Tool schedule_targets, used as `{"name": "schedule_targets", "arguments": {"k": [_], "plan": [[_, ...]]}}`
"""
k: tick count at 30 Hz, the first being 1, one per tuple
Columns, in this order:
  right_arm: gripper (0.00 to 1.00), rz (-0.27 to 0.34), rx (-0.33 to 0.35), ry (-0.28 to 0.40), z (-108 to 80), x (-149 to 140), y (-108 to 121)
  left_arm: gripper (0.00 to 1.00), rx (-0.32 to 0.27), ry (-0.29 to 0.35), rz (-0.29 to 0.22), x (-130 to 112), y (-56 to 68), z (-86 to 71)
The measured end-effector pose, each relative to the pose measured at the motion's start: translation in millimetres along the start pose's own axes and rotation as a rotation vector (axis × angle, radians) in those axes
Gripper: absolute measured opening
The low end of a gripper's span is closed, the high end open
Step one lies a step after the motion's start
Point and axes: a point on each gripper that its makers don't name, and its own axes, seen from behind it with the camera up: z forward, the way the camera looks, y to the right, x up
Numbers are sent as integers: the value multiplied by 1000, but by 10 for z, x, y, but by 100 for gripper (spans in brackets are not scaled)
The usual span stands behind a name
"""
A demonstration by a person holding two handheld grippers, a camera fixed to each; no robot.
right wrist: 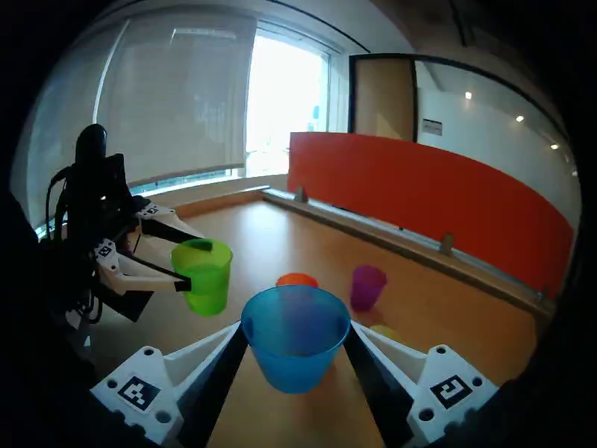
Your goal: Pour water
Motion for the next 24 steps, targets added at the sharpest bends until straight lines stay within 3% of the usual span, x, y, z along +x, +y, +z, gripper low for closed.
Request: {"name": "schedule_targets", "arguments": {"k": [24], "plan": [[90, 39, 35, -132, 169, -686, 171, 87, 26, -116, -9, -575, -157, 287]]}}
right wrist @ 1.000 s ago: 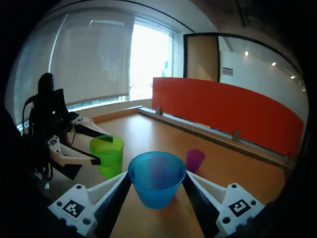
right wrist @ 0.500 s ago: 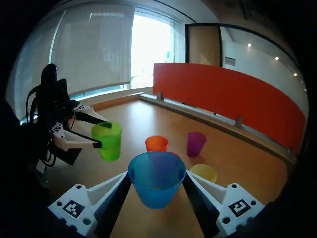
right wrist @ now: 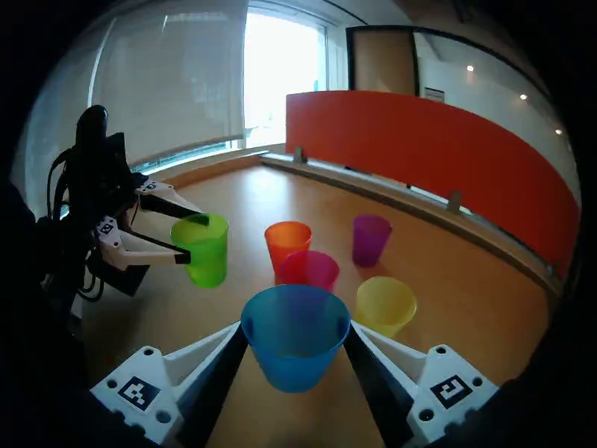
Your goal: Pour water
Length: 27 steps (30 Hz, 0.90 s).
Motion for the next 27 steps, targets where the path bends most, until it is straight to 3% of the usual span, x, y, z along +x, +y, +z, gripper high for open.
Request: {"name": "schedule_targets", "arguments": {"k": [17, 27], "plan": [[90, -21, 4, -84, 210, -299, 66, 87, -1, -84, -19, -350, -38, 227], [90, -6, 5, -109, 233, -393, 95, 87, -2, -98, -37, -423, -49, 252]]}}
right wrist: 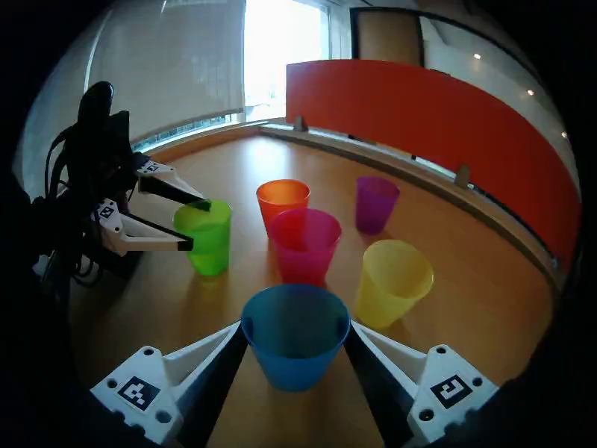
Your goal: Pour water
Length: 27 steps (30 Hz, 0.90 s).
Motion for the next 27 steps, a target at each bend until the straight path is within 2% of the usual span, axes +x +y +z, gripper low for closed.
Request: {"name": "schedule_targets", "arguments": {"k": [21, 27], "plan": [[91, 4, 0, -20, -102, -81, -26, 87, 2, -46, 49, -66, 62, -21], [92, 8, 0, -24, -141, -124, -46, 87, 4, -59, 49, -73, 72, -37]]}}
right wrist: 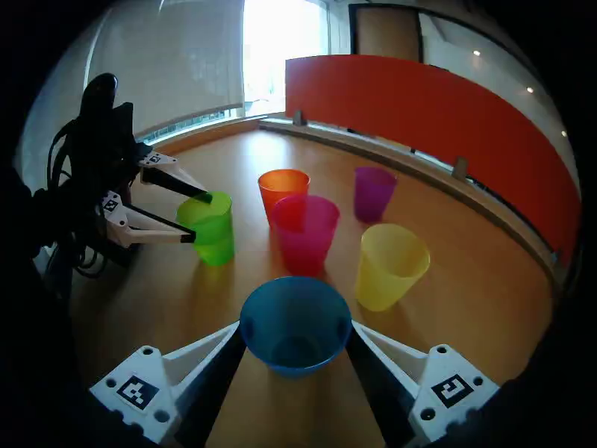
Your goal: Pour water
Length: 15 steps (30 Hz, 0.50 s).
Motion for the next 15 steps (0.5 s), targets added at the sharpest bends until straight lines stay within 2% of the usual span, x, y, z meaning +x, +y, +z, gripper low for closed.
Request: {"name": "schedule_targets", "arguments": {"k": [15], "plan": [[100, 26, -5, 2, -34, -62, -4, 89, 3, -30, 38, -21, 24, -27]]}}
